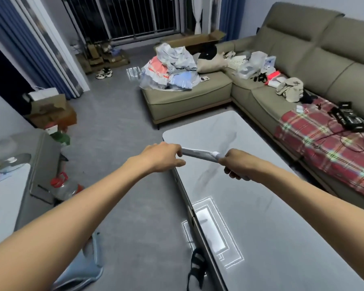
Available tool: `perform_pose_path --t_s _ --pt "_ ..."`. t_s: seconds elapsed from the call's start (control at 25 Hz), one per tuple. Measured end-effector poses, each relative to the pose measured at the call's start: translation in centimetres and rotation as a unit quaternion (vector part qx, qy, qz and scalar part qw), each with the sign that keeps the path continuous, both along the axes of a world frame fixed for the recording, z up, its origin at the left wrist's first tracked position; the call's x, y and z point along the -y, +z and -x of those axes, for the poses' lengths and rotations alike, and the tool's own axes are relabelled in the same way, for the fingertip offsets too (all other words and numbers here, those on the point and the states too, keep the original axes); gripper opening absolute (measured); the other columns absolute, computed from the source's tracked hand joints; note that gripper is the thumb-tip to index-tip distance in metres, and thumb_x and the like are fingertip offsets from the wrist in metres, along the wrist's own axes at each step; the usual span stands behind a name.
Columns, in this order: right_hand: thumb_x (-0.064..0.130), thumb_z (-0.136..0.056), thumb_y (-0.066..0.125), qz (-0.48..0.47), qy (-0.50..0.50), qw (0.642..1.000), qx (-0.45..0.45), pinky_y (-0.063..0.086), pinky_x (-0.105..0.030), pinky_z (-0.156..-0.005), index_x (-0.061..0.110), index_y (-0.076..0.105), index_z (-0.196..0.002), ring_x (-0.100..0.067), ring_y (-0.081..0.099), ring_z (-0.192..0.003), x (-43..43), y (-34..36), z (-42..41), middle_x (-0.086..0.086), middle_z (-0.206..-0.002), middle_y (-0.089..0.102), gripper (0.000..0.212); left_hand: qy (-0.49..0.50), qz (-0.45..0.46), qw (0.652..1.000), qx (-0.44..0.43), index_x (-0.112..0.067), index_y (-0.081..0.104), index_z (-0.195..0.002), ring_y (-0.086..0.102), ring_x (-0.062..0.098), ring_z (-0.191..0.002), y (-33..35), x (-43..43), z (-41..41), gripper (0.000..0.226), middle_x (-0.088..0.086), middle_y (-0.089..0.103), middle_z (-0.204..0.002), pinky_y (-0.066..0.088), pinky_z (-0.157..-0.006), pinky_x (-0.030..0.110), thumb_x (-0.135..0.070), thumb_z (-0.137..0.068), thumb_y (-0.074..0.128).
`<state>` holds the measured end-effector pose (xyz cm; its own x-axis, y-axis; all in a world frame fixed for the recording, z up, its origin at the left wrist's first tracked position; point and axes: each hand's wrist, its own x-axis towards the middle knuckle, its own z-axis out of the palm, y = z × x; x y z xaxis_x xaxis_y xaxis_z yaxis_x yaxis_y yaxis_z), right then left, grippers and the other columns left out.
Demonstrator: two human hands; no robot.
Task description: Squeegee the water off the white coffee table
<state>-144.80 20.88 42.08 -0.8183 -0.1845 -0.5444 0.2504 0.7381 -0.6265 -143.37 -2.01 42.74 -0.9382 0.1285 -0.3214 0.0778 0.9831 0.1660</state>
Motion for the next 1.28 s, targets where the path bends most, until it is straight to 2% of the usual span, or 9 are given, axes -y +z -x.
perform_pose_path --t_s 0.12,0.44,0.6,0.76,0.84,0.96,1.04,1.12,1.28 --pt "0.041 -0.099 0.042 0.011 -0.003 1.000 0.018 0.024 -0.013 -0.033 0.002 0.050 -0.099 -0.016 0.037 -0.045 0.3 -1.2 9.8 -0.007 -0.072 0.056 0.040 -0.006 0.007 1.000 0.014 -0.034 0.056 -0.114 0.057 0.024 -0.106 -0.7 0.3 10.2 0.033 -0.003 0.066 -0.114 0.036 -0.078 0.034 -0.052 -0.087 0.052" --pt "0.035 -0.097 0.042 0.016 -0.074 0.997 0.023 0.024 -0.015 -0.037 0.009 0.049 -0.080 -0.020 0.039 -0.051 0.6 -1.7 27.4 -0.008 -0.075 0.052 0.031 -0.055 -0.011 0.998 -0.001 -0.027 0.060 -0.089 0.061 0.024 -0.093 -0.6 -0.4 30.4 0.013 -0.002 0.068 -0.095 0.043 -0.074 0.035 -0.037 -0.087 0.052" --pt "0.030 -0.095 0.041 -0.002 -0.138 0.989 0.045 0.023 -0.017 -0.037 0.011 0.056 -0.094 -0.024 0.041 -0.056 1.6 -6.0 35.8 -0.009 -0.079 0.049 0.025 -0.103 -0.012 0.994 0.037 -0.022 0.060 -0.082 0.064 0.025 -0.084 -5.3 0.3 41.8 0.013 0.001 0.069 -0.085 0.052 -0.077 0.038 -0.028 -0.086 0.049" --pt "0.037 -0.096 0.040 -0.030 -0.213 0.975 0.051 0.025 -0.018 -0.038 0.017 0.052 -0.081 -0.025 0.041 -0.057 3.2 -10.6 43.3 -0.008 -0.074 0.049 0.027 -0.159 -0.040 0.982 0.088 -0.023 0.056 -0.069 0.063 0.021 -0.080 -11.0 1.6 53.8 0.022 -0.009 0.063 -0.072 0.048 -0.071 0.032 -0.033 -0.089 0.053" --pt "0.038 -0.097 0.039 -0.036 -0.263 0.962 0.068 0.026 -0.021 -0.042 0.019 0.049 -0.081 -0.025 0.042 -0.060 4.1 -12.8 46.4 -0.007 -0.072 0.047 0.027 -0.161 -0.062 0.977 0.126 -0.024 0.057 -0.068 0.066 0.023 -0.084 -13.8 2.5 58.6 0.024 -0.004 0.069 -0.083 0.052 -0.076 0.034 -0.030 -0.090 0.051" --pt "0.042 -0.100 0.035 -0.061 -0.307 0.948 0.061 0.031 -0.024 -0.045 0.014 0.048 -0.083 -0.027 0.047 -0.066 4.4 -16.1 50.7 -0.010 -0.079 0.052 0.035 -0.168 -0.081 0.974 0.131 -0.029 0.064 -0.084 0.065 0.025 -0.093 -18.8 2.8 65.2 0.021 -0.001 0.071 -0.103 0.053 -0.081 0.035 -0.021 -0.090 0.046" --pt "0.042 -0.102 0.031 -0.076 -0.321 0.943 0.051 0.032 -0.025 -0.048 0.009 0.049 -0.093 -0.028 0.050 -0.073 3.8 -20.0 53.0 -0.014 -0.092 0.057 0.038 -0.158 -0.090 0.976 0.119 -0.027 0.063 -0.112 0.061 0.026 -0.108 -24.2 2.4 68.6 0.029 0.001 0.067 -0.120 0.051 -0.091 0.037 -0.019 -0.090 0.047" --pt "0.041 -0.103 0.030 -0.084 -0.326 0.940 0.049 0.036 -0.027 -0.052 0.006 0.049 -0.108 -0.031 0.054 -0.079 3.2 -24.7 54.7 -0.020 -0.104 0.061 0.041 -0.149 -0.059 0.976 0.147 -0.020 0.047 -0.137 0.053 0.029 -0.124 -30.6 2.1 70.6 0.046 0.005 0.056 -0.137 0.046 -0.101 0.038 -0.019 -0.091 0.049" --pt "0.029 -0.104 0.033 -0.190 -0.275 0.942 -0.004 0.046 -0.040 -0.080 0.011 0.037 -0.140 -0.043 0.058 -0.102 1.1 -36.0 60.2 -0.023 -0.115 0.064 0.040 -0.172 0.043 0.966 0.189 -0.005 0.020 -0.150 0.027 0.033 -0.142 -46.0 1.0 72.8 0.061 0.016 0.029 -0.152 0.030 -0.114 0.040 -0.022 -0.097 0.043"
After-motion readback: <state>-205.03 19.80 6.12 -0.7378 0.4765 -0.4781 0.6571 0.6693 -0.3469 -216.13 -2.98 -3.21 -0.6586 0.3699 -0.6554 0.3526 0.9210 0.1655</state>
